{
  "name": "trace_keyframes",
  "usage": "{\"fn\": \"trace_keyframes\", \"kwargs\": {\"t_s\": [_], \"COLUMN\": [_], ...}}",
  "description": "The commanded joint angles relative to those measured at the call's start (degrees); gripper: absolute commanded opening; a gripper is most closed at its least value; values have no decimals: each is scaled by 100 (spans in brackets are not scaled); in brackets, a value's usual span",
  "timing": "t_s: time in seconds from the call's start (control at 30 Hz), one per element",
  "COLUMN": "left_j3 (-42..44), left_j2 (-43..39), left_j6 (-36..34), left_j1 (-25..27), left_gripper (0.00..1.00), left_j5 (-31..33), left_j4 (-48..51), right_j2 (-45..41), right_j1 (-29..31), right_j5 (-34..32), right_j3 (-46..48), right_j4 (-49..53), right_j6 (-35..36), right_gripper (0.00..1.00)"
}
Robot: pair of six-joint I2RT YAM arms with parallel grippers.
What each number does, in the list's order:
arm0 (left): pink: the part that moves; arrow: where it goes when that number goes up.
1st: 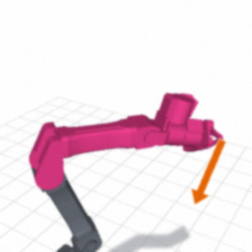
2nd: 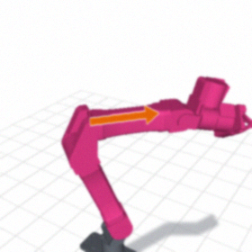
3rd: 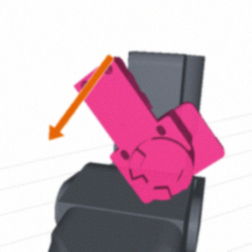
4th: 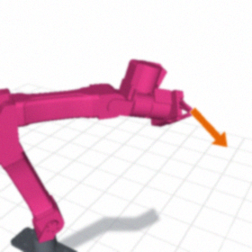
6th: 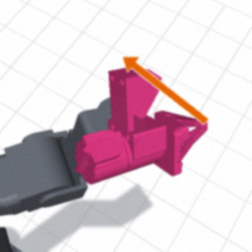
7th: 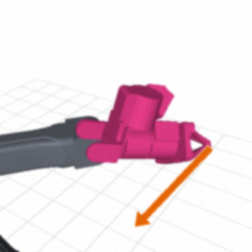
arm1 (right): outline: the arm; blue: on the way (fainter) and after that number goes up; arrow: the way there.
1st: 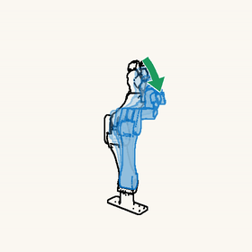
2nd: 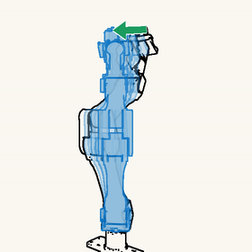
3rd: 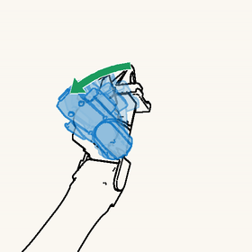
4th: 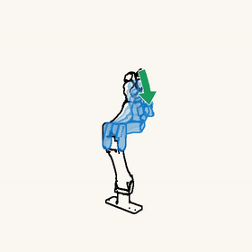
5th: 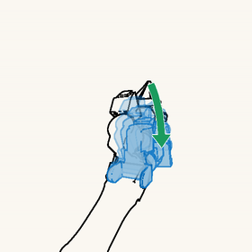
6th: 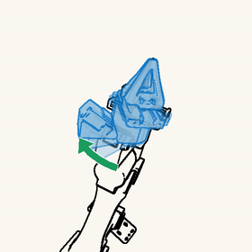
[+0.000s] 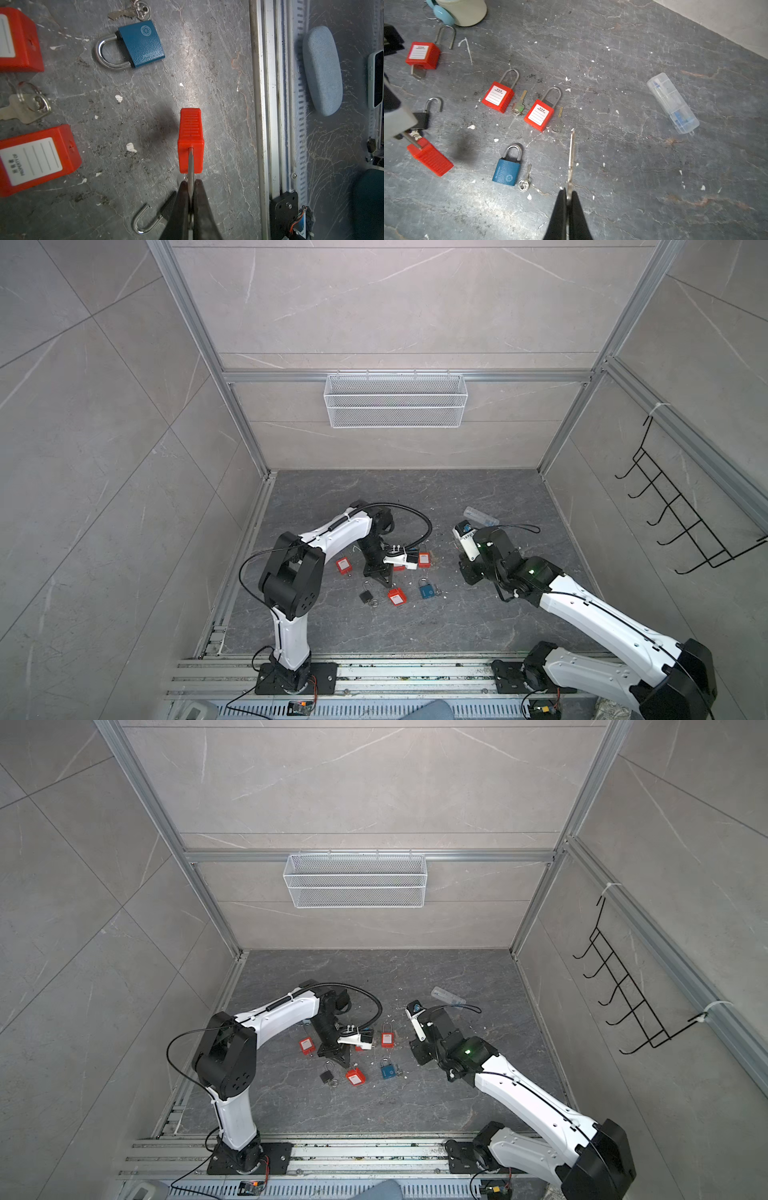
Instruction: Lock with the key
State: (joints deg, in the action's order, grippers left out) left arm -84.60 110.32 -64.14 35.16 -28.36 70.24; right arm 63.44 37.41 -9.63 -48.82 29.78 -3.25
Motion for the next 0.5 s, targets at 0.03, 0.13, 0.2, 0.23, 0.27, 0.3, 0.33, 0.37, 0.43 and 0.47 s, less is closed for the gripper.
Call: {"fn": "trace_keyframes", "kwargs": {"t_s": [0.03,0.13,0.2,0.23,0.27,0.3,0.33,0.37,0.43,0.47], "left_j3": [-478,-691,-850,-911,-973,-1026,-1074,-1136,-1246,-1286], "left_j2": [351,578,751,827,902,973,1021,1063,1131,1149], "left_j6": [-84,-118,-124,-114,-75,-68,-65,-64,-5,41], "left_j1": [98,145,175,193,223,250,270,281,293,299], "left_gripper": [5,9,12,13,15,17,18,18,20,22], "left_j5": [136,155,168,201,257,323,348,335,331,382], "left_j4": [535,596,661,684,684,684,684,684,656,613], "right_j2": [164,156,133,127,123,112,103,92,72,72], "right_j1": [-14,-16,-14,-14,-12,-12,-14,-13,-14,-14], "right_j5": [-332,-393,-469,-478,-512,-516,-499,-496,-492,-495], "right_j3": [-116,-81,-51,-48,-45,-23,1,26,84,107], "right_j4": [108,88,81,80,90,83,63,42,9,0], "right_j6": [-525,-662,-793,-828,-898,-969,-1012,-1076,-1163,-1195], "right_gripper": [0,0,0,0,0,0,0,0,0,0]}}
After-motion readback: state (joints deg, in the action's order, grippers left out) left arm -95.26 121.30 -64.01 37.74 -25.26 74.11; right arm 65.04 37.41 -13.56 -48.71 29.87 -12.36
